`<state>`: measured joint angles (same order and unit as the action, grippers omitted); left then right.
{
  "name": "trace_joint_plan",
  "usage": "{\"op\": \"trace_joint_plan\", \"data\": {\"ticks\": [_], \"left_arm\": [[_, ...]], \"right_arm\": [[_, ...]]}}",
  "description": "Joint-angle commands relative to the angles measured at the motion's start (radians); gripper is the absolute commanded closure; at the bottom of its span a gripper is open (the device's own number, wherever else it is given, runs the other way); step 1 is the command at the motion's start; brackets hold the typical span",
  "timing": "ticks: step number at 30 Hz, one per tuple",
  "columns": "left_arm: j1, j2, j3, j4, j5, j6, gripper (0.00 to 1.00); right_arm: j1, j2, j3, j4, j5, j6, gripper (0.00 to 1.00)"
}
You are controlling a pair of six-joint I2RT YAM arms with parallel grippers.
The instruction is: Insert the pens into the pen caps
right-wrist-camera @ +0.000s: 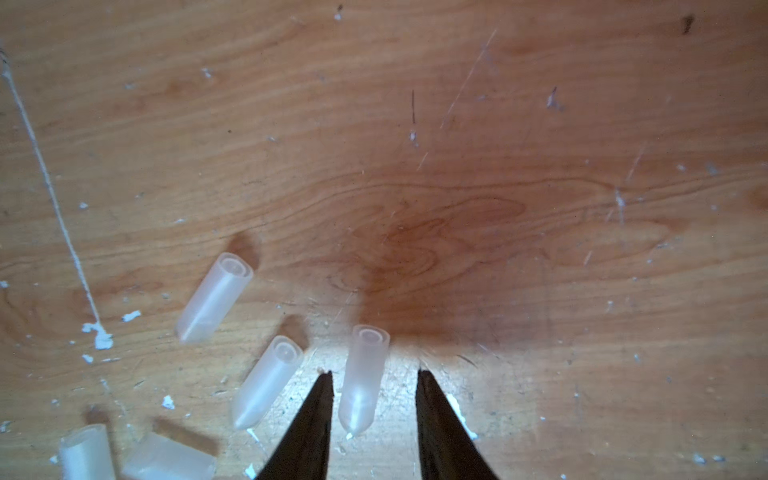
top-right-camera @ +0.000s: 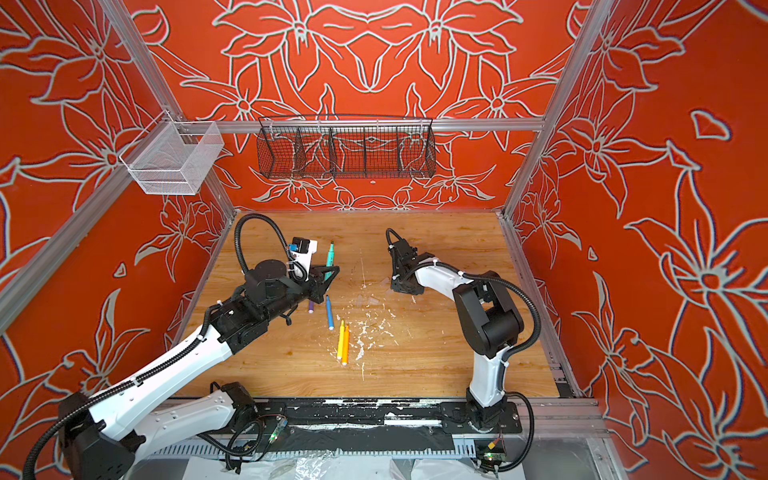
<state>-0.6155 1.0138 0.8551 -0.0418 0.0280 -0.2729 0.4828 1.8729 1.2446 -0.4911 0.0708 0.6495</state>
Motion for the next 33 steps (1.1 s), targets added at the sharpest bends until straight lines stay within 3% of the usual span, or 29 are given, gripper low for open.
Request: {"op": "trace_joint_plan", "data": {"ticks": [1, 7, 15, 33], "left_arm": [[-0.001, -0.008, 0.009, 0.033, 0.010, 0.011, 1.00], [-0.001, -0.009, 0.009, 0.031, 0.010, 0.011, 1.00], [-0.002, -0.004, 0.012, 0.030, 0.018, 0.010, 1.00], [-0.001, -0.009, 0.012, 0.028, 0.023, 0.008, 1.00]], "right_arm": [[0.009, 0.021, 0.038, -0.030, 0.004, -0.008, 0.63], [0.017, 0.039, 0.036, -0.040, 0.017, -0.011, 0.63], [0.024, 0.072, 0.042, -0.063, 0.048, -0.018, 0.72], [0.026, 0.125, 0.065, -0.106, 0.112, -0.046, 0.72]]}}
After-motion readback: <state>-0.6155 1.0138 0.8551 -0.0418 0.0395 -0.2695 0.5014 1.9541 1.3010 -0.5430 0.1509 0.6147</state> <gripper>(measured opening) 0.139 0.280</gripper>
